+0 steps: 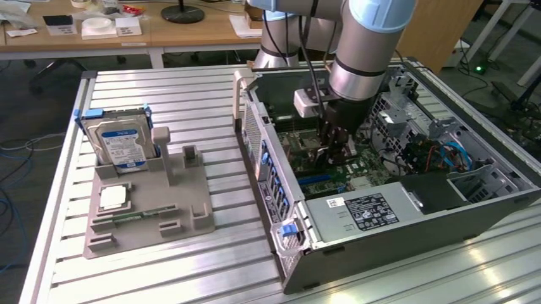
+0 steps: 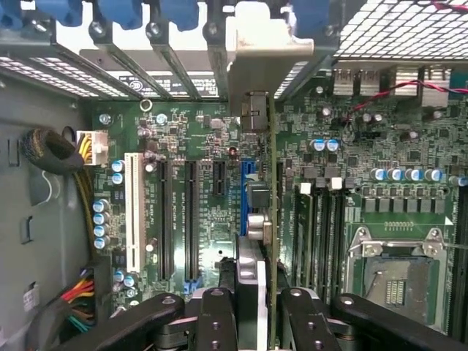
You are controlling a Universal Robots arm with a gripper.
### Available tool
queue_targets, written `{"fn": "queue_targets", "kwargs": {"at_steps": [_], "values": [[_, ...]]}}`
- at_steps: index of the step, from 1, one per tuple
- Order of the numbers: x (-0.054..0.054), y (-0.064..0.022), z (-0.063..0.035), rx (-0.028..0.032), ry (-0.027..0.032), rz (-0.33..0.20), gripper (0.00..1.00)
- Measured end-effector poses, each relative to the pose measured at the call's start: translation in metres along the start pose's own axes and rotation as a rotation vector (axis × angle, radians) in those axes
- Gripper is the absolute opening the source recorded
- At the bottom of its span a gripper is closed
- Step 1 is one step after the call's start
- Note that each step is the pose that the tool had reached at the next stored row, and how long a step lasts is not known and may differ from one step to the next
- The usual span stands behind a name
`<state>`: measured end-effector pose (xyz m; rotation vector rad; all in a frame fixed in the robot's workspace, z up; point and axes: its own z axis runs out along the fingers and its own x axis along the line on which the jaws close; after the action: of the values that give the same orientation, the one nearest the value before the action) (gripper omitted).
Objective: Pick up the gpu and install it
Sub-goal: 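Insert the gpu into the slot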
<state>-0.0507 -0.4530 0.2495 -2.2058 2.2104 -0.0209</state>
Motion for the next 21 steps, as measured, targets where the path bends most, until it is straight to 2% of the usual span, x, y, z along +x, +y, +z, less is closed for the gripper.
{"fn": "queue_targets", "kwargs": {"at_steps": [21], "values": [[0.002,0.0066,0.0107,0.0000,0.0011,0.000,0.28]]}}
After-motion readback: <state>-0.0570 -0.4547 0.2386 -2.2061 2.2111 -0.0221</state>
